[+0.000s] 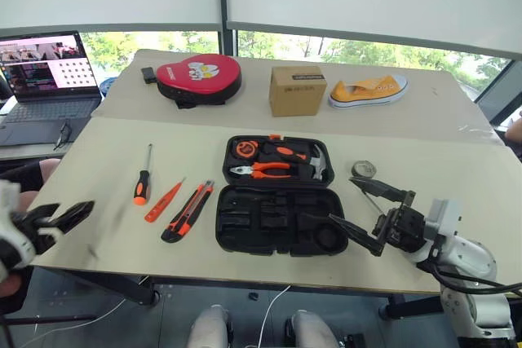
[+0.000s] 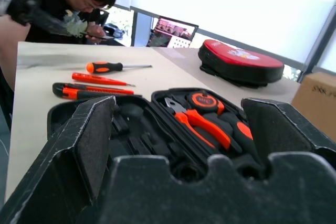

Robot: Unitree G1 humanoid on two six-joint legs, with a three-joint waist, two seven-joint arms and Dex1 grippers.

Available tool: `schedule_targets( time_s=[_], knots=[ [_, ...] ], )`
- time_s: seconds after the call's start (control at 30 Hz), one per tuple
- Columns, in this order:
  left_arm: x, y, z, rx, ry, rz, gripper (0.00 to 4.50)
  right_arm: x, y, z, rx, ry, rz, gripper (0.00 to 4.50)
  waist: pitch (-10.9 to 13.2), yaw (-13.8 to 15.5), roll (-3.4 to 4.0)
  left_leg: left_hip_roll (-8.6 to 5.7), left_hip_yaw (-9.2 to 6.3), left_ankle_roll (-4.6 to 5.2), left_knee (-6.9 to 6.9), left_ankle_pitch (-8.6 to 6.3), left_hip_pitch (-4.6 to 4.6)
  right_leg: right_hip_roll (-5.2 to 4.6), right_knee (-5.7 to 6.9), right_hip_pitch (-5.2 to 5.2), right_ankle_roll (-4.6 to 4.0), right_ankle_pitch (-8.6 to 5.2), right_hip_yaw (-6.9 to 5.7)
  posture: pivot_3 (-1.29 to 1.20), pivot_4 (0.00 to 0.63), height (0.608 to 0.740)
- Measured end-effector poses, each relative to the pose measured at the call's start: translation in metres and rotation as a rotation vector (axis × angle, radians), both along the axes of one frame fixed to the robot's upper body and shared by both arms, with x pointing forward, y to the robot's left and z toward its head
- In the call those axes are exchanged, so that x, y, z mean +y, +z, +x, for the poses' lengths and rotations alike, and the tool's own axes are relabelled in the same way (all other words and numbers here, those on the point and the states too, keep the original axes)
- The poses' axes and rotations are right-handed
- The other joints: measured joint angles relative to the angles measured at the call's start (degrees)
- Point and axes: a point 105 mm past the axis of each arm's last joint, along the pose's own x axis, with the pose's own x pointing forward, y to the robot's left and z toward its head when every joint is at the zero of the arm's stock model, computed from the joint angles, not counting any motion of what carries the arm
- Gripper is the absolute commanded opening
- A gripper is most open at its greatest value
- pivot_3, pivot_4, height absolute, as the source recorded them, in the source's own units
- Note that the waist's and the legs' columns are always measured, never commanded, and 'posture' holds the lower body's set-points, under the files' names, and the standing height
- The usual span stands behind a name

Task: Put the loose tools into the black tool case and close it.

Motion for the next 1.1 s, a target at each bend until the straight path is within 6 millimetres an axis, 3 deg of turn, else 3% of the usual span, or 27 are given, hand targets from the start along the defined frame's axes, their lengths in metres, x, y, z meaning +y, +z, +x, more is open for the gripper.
schedule_targets(
  time_s=[0.13,0.3,0.4,0.67,0.8,0.9,0.97,1.0,1.07,1.1],
  knots=[
    [-0.017,-0.008,0.042,0.077,-0.014,0.039,4.50,0.001,0.000,0.003,-0.012,0.001,-0.014,4.47,0.0,-0.6,-0.01,0.02,-0.04,0.33,0.12,0.37,-0.17,0.29,0.40,-0.28,-0.04,-0.09,-0.08,0.00,0.150,0.740],
    [-0.030,-0.026,0.059,0.158,-0.053,0.037,4.50,0.001,-0.001,0.003,-0.021,-0.005,-0.027,4.47,0.1,-1.3,-0.01,0.08,-0.03,0.29,0.12,0.37,-0.19,0.31,0.46,-0.34,-0.07,-0.13,-0.07,0.00,0.150,0.740],
    [-0.036,-0.031,0.061,0.182,-0.071,0.036,3.77,0.000,-0.004,0.001,-0.013,-0.012,-0.032,4.50,0.1,-1.1,0.01,0.09,-0.05,0.29,0.12,0.38,-0.16,0.25,0.47,-0.30,-0.04,-0.14,-0.08,0.00,0.150,0.740],
    [-0.033,-0.035,0.066,0.181,-0.055,0.043,0.82,0.000,-0.007,0.001,-0.004,-0.018,-0.037,4.50,0.1,-0.7,0.05,0.06,-0.06,0.29,0.17,0.38,-0.13,0.19,0.52,-0.26,-0.02,-0.15,-0.08,0.00,0.150,0.740],
    [-0.024,-0.032,0.067,0.136,-0.046,0.020,0.84,-0.002,-0.007,0.000,-0.003,-0.024,-0.041,4.50,0.1,-0.7,0.03,0.07,-0.07,0.28,0.17,0.39,-0.19,0.19,0.53,-0.31,-0.03,-0.15,-0.09,0.00,0.150,0.740],
    [-0.027,-0.017,0.071,0.041,-0.109,0.006,0.84,-0.005,-0.006,0.000,-0.004,-0.033,-0.055,4.50,0.1,-0.7,0.01,0.07,-0.06,0.28,0.17,0.39,-0.22,0.16,0.50,-0.32,-0.03,-0.16,-0.10,0.00,0.150,0.740],
    [-0.042,0.010,0.077,-0.123,-0.241,0.036,0.84,-0.016,-0.004,0.000,-0.007,-0.060,-0.098,4.50,0.2,-0.3,0.00,0.02,-0.06,0.28,0.20,0.39,-0.30,0.07,0.47,-0.32,-0.03,-0.15,-0.16,0.00,0.150,0.740],
    [-0.059,0.026,0.078,-0.224,-0.358,0.067,0.84,-0.026,-0.003,-0.001,-0.007,-0.085,-0.124,4.50,0.2,0.1,0.02,0.02,-0.04,0.28,0.21,0.39,-0.31,0.03,0.41,-0.30,-0.03,-0.15,-0.17,0.00,0.150,0.740],
    [-0.105,0.048,0.074,-0.365,-0.601,0.110,0.84,-0.042,0.000,-0.001,-0.005,-0.126,-0.166,4.50,0.2,0.8,0.05,-0.05,-0.03,0.30,0.23,0.38,-0.33,-0.12,0.34,-0.21,-0.04,-0.15,-0.22,0.00,0.150,0.740],
    [-0.140,0.052,0.068,-0.407,-0.794,0.158,0.84,-0.049,0.003,-0.003,-0.005,-0.132,-0.193,4.50,0.2,1.1,0.05,-0.08,0.02,0.34,0.23,0.37,-0.32,-0.13,0.29,-0.16,-0.03,-0.14,-0.17,0.00,0.150,0.740]
  ],
)
